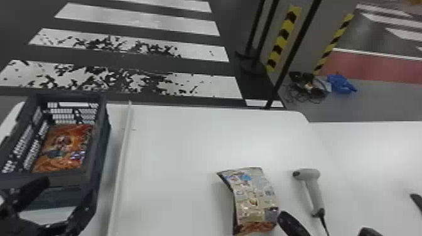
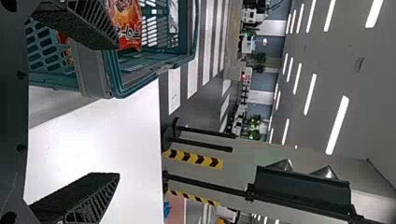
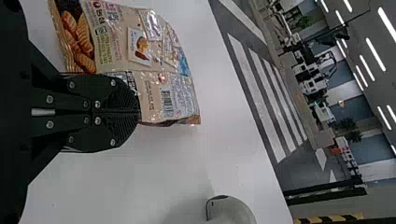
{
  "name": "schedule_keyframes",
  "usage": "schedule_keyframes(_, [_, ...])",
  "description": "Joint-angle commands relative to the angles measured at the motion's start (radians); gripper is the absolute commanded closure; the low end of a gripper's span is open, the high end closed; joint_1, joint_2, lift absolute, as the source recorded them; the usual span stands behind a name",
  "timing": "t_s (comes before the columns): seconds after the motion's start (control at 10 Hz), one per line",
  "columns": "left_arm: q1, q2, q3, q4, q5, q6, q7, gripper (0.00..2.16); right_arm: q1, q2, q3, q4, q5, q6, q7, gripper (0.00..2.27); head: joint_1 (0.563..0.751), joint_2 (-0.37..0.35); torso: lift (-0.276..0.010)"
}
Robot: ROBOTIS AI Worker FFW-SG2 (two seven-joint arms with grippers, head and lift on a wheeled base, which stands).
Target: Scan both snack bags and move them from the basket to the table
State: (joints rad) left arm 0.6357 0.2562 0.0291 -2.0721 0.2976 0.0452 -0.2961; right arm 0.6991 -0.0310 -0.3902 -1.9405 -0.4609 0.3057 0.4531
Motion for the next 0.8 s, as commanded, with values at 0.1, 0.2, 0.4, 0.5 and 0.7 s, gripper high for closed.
schedule_keyframes(0.1, [0.01, 0.0, -0.002, -0.014, 0.0, -0.003, 0.0, 0.01, 0.04, 0.032, -0.036, -0.113, -0.073, 0.025, 0.018, 2.25, 0.695, -0.216, -0.098])
schedule_keyframes(0.2, [0.021, -0.002, -0.002, -0.026, 0.0, -0.003, 0.0, 0.01, 0.043, 0.032, -0.036, -0.159, -0.076, 0.056, 0.018, 2.25, 0.695, -0.219, -0.098])
schedule_keyframes(0.4, [0.044, -0.002, 0.0, -0.051, -0.002, -0.012, 0.003, 0.01, 0.002, 0.032, -0.018, -0.184, -0.038, 0.071, 0.019, 2.25, 0.695, -0.208, -0.098])
schedule_keyframes(0.5, [0.053, -0.002, 0.002, -0.057, -0.002, -0.012, 0.003, 0.01, -0.029, 0.032, 0.013, -0.176, 0.016, 0.068, 0.019, 2.25, 0.695, -0.197, -0.098])
schedule_keyframes(0.7, [0.065, -0.002, 0.003, -0.065, -0.009, -0.012, 0.003, 0.01, -0.105, 0.032, 0.071, -0.106, 0.094, 0.053, 0.021, 2.25, 0.695, -0.168, -0.098])
